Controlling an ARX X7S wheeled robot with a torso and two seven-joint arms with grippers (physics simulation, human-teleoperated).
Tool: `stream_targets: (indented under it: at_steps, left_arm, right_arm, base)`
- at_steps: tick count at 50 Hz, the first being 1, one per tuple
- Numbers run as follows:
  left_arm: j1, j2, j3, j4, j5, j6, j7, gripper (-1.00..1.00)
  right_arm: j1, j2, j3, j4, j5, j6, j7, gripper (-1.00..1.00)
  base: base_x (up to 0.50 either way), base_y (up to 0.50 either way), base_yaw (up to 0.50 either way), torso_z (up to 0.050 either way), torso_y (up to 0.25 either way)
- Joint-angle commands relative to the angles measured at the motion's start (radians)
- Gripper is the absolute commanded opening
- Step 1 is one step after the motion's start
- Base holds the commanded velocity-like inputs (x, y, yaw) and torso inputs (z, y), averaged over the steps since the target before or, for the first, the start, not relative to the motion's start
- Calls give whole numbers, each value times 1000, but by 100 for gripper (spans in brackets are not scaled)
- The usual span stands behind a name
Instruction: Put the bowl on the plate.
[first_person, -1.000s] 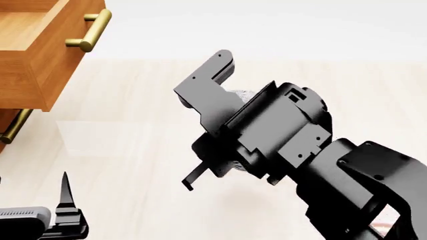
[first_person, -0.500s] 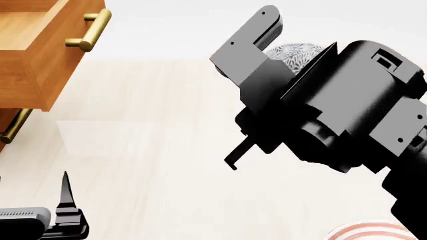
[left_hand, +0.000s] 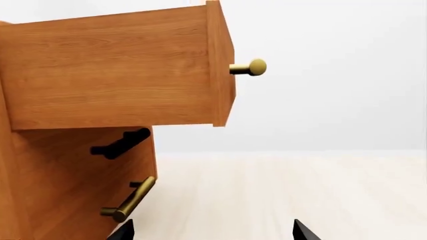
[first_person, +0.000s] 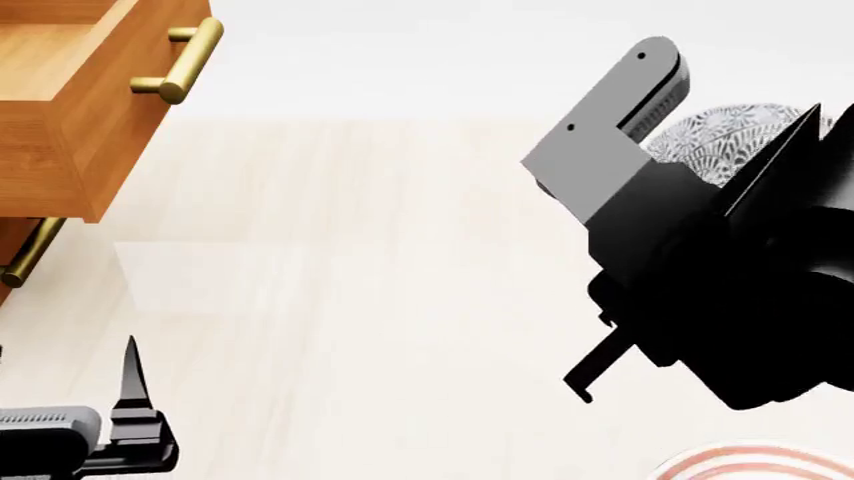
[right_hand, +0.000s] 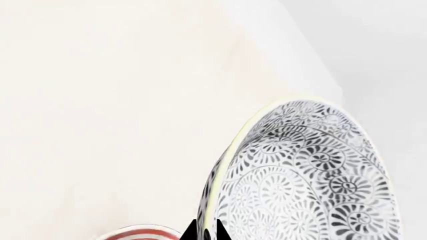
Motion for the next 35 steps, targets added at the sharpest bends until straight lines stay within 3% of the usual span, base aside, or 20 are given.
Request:
stream_targets:
  at_steps: [1, 15, 35]
  left_arm:
    - [-1, 2, 6, -29, 4, 26, 5, 100]
    - [-7, 5, 14, -43, 5, 35, 4, 100]
    - [11, -8, 13, 2, -3, 20, -9, 100]
  right_arm:
    - [12, 117, 17, -115, 235, 56, 282, -100]
    - [61, 248, -55, -280, 513, -15, 568, -100]
    - [130, 334, -148, -392, 715, -85, 753, -100]
  base:
    - [0, 0, 0, 0, 0]
    - [0, 0, 0, 0, 1]
    - [0, 0, 0, 0, 1]
